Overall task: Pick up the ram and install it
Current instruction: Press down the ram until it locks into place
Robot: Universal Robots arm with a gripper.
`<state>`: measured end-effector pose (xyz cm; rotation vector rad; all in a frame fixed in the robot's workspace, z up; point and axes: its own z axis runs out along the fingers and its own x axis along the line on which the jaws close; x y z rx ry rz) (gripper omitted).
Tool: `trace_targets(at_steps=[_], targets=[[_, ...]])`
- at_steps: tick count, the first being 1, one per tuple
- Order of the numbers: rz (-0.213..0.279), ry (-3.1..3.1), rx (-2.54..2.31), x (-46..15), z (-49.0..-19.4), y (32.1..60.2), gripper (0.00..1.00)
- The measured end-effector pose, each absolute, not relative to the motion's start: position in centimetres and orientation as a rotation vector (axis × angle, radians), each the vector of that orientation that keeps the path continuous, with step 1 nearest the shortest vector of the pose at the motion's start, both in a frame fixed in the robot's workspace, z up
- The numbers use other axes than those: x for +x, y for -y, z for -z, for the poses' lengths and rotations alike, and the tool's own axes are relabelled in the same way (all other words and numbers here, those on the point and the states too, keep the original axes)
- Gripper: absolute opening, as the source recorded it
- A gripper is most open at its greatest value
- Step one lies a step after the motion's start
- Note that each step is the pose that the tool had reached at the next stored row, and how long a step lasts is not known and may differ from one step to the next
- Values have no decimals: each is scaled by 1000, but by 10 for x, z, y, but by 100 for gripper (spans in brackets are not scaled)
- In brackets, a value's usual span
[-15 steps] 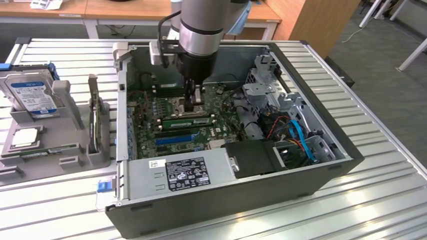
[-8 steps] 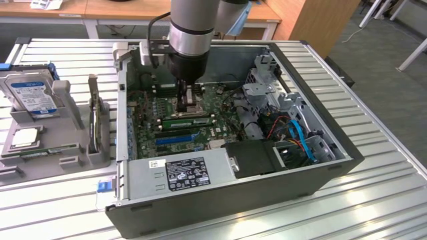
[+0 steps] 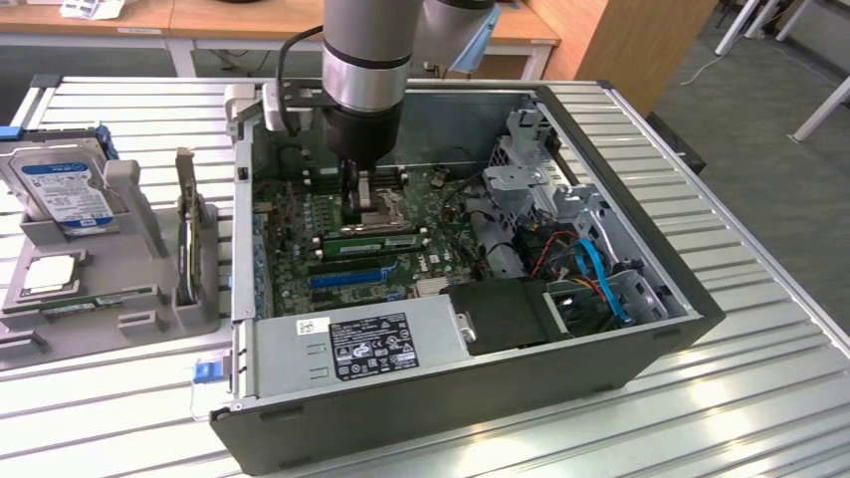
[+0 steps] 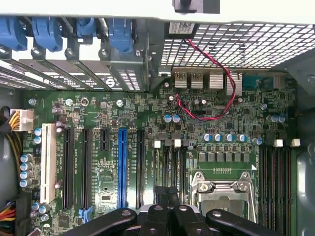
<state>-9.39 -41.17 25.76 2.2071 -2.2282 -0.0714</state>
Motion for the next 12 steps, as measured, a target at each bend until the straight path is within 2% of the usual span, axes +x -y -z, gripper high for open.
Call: trace_targets(at_steps=[12], targets=[[71,2228,2207,-94,-250,412,10]])
